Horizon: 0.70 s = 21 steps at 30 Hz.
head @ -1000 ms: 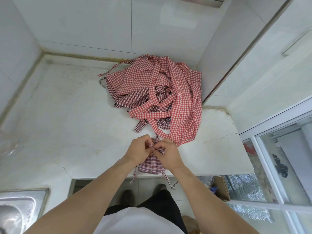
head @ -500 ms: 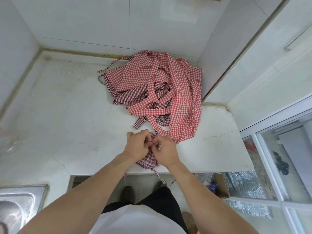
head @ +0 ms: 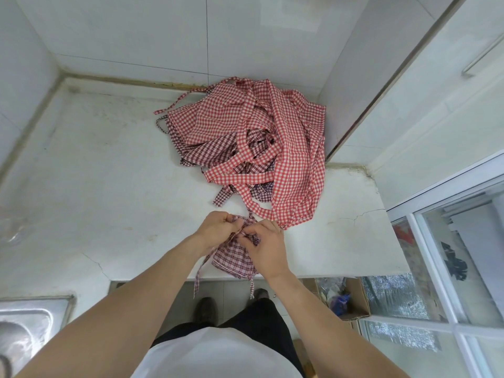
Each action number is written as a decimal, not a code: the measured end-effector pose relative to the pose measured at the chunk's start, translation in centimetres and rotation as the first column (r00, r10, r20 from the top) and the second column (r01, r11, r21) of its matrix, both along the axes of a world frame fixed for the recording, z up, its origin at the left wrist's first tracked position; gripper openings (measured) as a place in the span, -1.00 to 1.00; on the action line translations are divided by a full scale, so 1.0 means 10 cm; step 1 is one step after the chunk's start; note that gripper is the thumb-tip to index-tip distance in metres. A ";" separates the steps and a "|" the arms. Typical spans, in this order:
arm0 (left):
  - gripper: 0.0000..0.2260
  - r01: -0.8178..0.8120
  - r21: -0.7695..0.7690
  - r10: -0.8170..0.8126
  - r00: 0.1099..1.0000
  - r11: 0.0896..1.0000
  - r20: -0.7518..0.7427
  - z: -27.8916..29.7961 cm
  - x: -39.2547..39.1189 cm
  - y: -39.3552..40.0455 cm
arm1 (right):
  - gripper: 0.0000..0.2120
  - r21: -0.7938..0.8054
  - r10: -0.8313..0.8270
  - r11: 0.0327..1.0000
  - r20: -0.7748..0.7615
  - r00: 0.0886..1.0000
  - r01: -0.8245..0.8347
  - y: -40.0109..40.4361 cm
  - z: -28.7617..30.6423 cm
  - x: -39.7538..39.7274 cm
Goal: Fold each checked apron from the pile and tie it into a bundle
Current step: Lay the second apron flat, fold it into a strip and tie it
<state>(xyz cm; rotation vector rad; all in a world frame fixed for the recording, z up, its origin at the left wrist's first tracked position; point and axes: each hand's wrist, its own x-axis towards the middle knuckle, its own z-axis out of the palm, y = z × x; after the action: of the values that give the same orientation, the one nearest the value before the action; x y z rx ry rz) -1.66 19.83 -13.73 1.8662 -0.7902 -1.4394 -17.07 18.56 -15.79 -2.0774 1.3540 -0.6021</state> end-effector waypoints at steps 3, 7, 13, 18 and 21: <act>-0.75 -0.080 0.018 0.081 0.995 0.997 -0.057 -0.01 -0.02 0.00 | -0.87 0.021 0.003 1.000 0.015 1.000 -0.004 -0.03 0.00 -0.01; -0.72 -0.211 0.021 0.211 0.977 0.977 -0.042 -0.06 -0.05 -0.02 | -0.90 0.070 0.037 0.997 0.013 0.999 -0.038 -0.03 0.02 -0.02; -0.72 -0.274 -0.031 0.274 0.962 0.961 0.002 -0.07 -0.05 -0.01 | -0.92 0.128 0.114 0.985 0.033 0.993 -0.117 -0.01 0.12 -0.03; -0.75 -0.330 -0.020 0.330 0.944 0.944 -0.018 -0.04 -0.07 -0.02 | -0.85 0.332 -0.020 0.943 0.164 0.986 -0.036 0.04 0.18 -0.08; -0.76 -0.375 -0.018 0.374 0.927 0.927 -0.026 -0.05 -0.06 -0.03 | -0.89 0.402 0.018 0.911 0.177 0.984 -0.089 0.03 0.17 -0.10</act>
<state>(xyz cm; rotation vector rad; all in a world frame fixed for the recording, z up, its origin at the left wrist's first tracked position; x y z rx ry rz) -2.31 19.54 -14.23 1.8584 -0.4050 -1.1992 -18.04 18.86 -14.08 -1.6783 1.2008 -0.4170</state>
